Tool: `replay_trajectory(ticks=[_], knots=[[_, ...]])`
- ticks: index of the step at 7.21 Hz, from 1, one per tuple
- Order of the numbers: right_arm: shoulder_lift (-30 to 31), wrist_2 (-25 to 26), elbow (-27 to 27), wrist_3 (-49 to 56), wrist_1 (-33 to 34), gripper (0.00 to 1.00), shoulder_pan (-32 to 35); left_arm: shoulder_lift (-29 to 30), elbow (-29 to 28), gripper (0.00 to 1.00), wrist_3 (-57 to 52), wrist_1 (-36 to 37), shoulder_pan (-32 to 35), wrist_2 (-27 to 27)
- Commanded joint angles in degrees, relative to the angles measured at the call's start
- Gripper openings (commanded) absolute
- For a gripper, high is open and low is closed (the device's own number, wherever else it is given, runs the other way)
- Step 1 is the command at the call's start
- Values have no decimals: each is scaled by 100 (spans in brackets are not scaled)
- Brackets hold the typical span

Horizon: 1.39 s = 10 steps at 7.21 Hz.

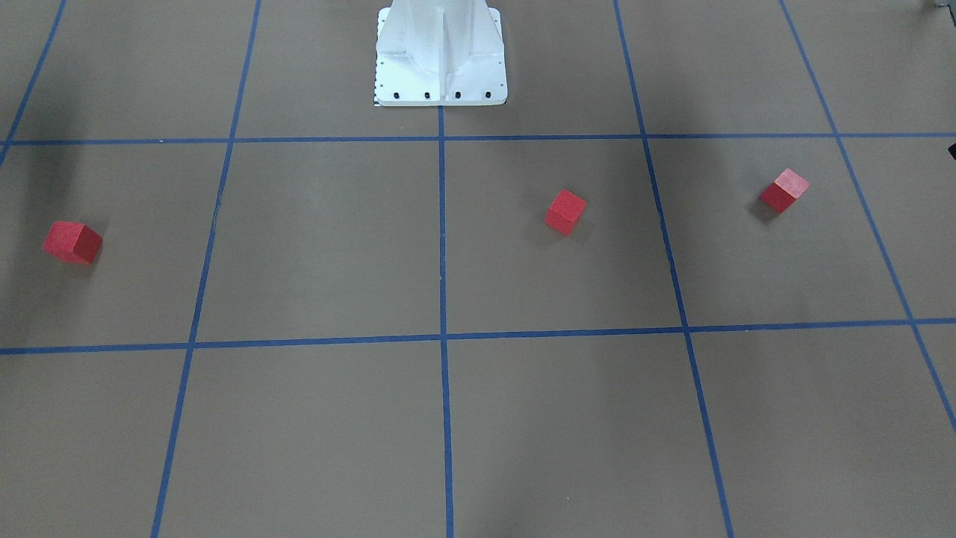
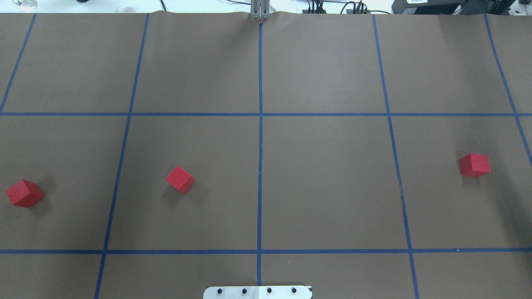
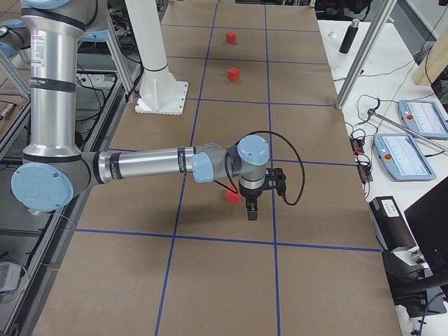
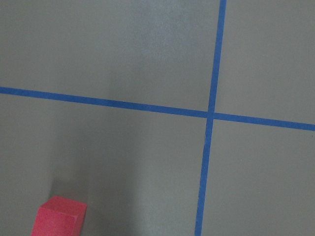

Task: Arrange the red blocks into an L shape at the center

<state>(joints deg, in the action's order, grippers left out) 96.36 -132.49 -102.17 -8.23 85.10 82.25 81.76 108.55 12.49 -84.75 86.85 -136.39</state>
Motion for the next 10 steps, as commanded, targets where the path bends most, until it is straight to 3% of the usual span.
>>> replay_trajectory(ticks=[1, 3, 10], knots=[[128, -5, 39, -21, -2, 99, 2, -99, -114, 100, -1, -15, -2, -19], [155, 4, 345, -38, 7, 99, 2, -90, -361, 100, -10, -24, 7, -36], [129, -66, 286, -47, -2, 99, -7, -99, -334, 100, -10, -33, 7, -45]])
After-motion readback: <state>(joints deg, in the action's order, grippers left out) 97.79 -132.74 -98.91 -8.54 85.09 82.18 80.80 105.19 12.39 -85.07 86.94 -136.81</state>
